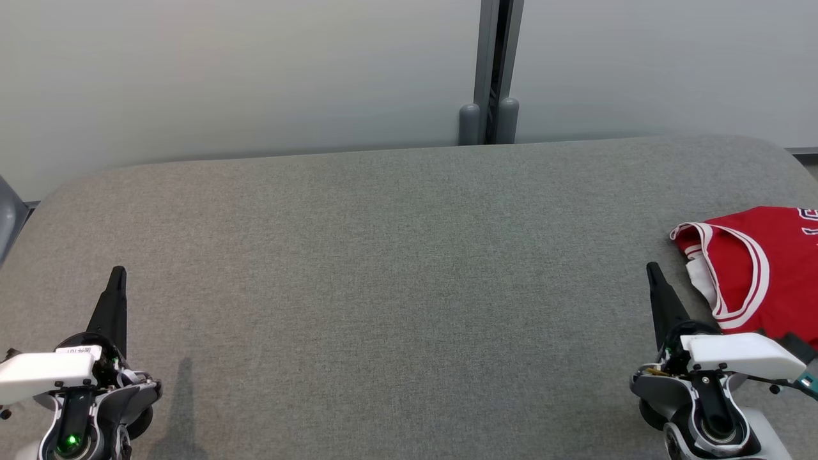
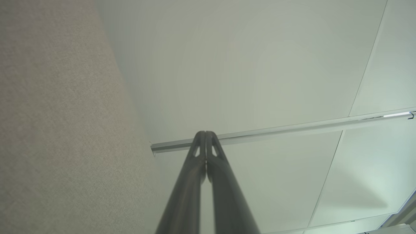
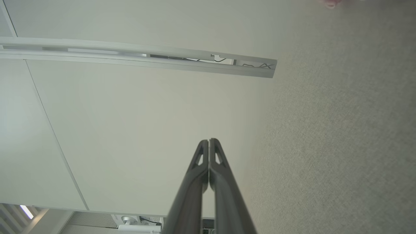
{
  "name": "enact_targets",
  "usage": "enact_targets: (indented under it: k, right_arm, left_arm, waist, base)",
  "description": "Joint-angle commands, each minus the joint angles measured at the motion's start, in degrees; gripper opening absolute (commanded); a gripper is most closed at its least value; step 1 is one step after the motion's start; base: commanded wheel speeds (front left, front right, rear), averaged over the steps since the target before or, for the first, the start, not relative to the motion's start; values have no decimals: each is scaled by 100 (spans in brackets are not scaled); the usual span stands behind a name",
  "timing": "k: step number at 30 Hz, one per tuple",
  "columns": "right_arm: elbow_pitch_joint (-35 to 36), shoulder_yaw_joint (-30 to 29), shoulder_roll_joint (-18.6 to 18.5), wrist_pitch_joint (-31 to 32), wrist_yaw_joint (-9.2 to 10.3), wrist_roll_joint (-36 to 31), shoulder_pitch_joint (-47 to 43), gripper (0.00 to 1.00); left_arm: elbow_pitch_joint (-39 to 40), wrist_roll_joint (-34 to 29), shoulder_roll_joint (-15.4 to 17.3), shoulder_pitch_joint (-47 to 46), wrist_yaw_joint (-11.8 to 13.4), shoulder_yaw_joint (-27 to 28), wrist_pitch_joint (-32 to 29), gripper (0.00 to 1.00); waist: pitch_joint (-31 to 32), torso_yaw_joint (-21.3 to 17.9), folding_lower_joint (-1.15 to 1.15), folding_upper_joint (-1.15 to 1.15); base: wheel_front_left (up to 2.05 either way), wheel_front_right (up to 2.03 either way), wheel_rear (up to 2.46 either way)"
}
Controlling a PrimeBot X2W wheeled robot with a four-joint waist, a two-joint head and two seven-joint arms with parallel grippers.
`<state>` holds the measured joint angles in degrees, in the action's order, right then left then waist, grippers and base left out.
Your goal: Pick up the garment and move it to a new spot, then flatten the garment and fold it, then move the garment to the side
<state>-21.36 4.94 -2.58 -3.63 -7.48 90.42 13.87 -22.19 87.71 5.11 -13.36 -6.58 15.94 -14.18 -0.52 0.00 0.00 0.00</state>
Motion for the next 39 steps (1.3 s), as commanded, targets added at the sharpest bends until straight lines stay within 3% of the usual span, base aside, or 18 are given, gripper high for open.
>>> enact_targets:
  k: [1, 10, 39]
  right_arm:
    - [-34, 11, -51, -34, -2, 140, 95, 0]
    - [-122, 36, -54, -44, -2, 445, 169, 0]
    - [-114, 34, -53, -40, -2, 418, 154, 0]
  left_arm:
    - [-24, 88, 2, -126, -60, 67, -47, 0]
    - [-109, 305, -64, -187, -119, 190, -143, 0]
    - [-100, 255, -78, -192, -117, 211, -158, 0]
  waist:
    - [-3, 0, 0, 0]
    - [-21, 0, 0, 0]
    - [-21, 0, 0, 0]
  base:
    - [0, 0, 0]
    - [0, 0, 0]
    - [0, 0, 0]
